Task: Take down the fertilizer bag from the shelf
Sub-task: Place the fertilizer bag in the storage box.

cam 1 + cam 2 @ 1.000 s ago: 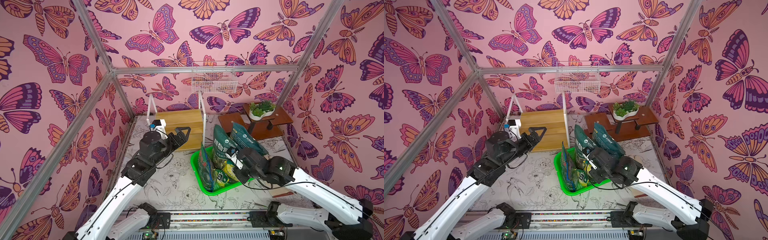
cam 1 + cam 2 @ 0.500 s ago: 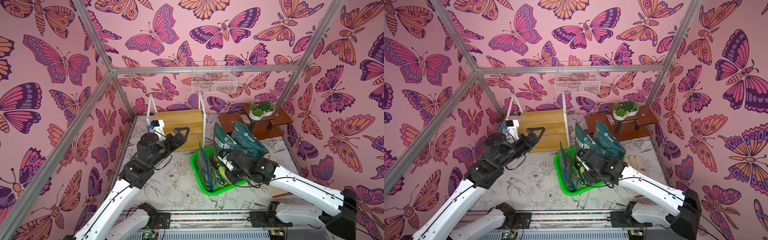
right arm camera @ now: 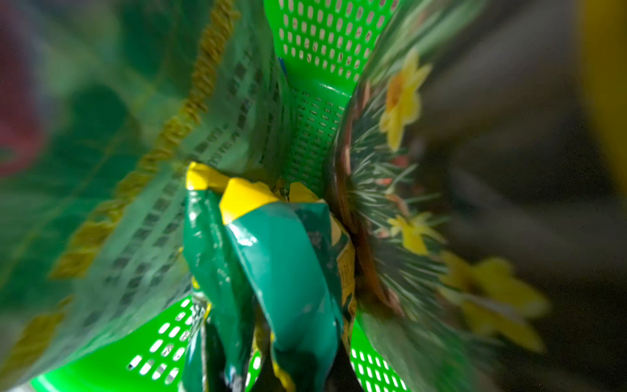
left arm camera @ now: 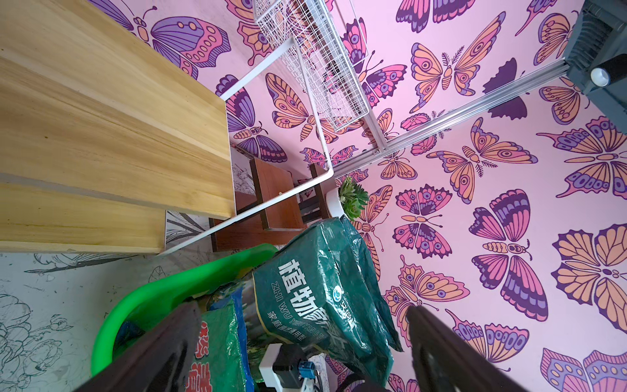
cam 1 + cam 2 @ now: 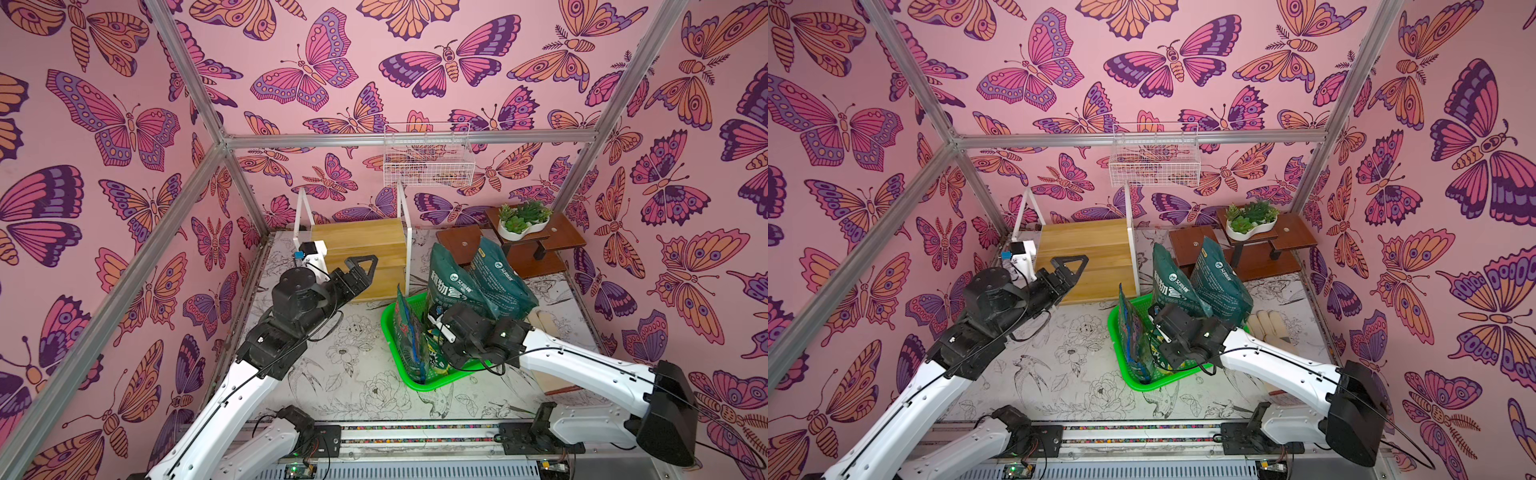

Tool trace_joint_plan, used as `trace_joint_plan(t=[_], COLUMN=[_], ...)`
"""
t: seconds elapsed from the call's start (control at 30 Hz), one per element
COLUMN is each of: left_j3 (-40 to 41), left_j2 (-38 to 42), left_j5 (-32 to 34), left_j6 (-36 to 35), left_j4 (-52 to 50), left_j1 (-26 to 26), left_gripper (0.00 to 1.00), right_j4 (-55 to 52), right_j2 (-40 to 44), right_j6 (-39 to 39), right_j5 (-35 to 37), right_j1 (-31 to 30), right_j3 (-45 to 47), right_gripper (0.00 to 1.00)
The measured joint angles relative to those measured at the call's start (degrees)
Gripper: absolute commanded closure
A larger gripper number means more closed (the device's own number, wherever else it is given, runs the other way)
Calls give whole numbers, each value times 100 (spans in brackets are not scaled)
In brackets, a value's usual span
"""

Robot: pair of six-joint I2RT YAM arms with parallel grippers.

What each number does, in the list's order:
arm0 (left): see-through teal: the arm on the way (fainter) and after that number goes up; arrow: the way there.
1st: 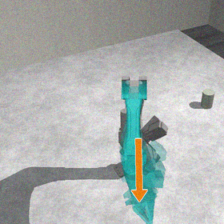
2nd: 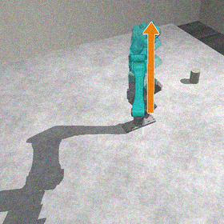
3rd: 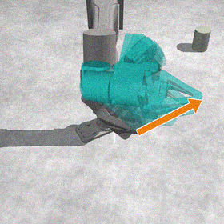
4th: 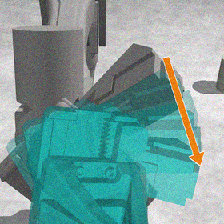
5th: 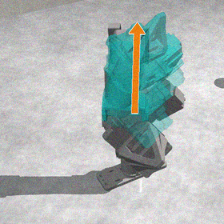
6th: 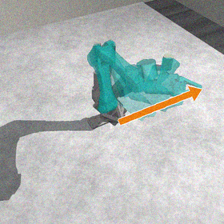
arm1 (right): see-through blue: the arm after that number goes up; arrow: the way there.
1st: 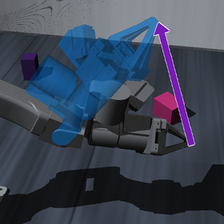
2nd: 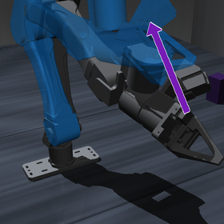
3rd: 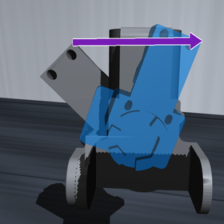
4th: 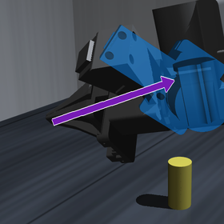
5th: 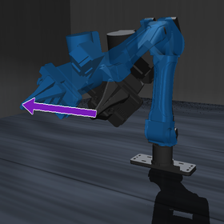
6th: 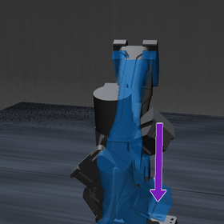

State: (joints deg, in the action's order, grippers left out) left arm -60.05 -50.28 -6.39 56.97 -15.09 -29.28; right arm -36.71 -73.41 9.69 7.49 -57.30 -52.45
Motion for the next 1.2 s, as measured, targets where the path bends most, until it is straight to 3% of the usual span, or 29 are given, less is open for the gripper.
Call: trace_joint_plan(t=[0.23, 0.43, 0.7, 0.9, 1.2], left_j3=[66, 85, 85, 79, 96], left_j2=[85, 111, 111, 109, 140], left_j5=[28, 129, 291, 483, 1056], left_j6=[-42, -109, -299, -621, -1458], left_j4=[2, -2, -55, -313, -603], left_j1=[0, 0, 0, 55, 581], left_gripper=[0, 0, 0, 0, 0], right_j4=[236, 208, -105, -131, -610], right_j2=[-251, -144, 649, 1519, 2124], right_j6=[55, 61, 11, -149, -264], right_j5=[63, 2, 42, 560, 1637], right_j1=[-17, -37, -66, -76, 404], right_j3=[87, 87, -503, -946, -1504], right_gripper=[95, 66, 56, 46, 48])
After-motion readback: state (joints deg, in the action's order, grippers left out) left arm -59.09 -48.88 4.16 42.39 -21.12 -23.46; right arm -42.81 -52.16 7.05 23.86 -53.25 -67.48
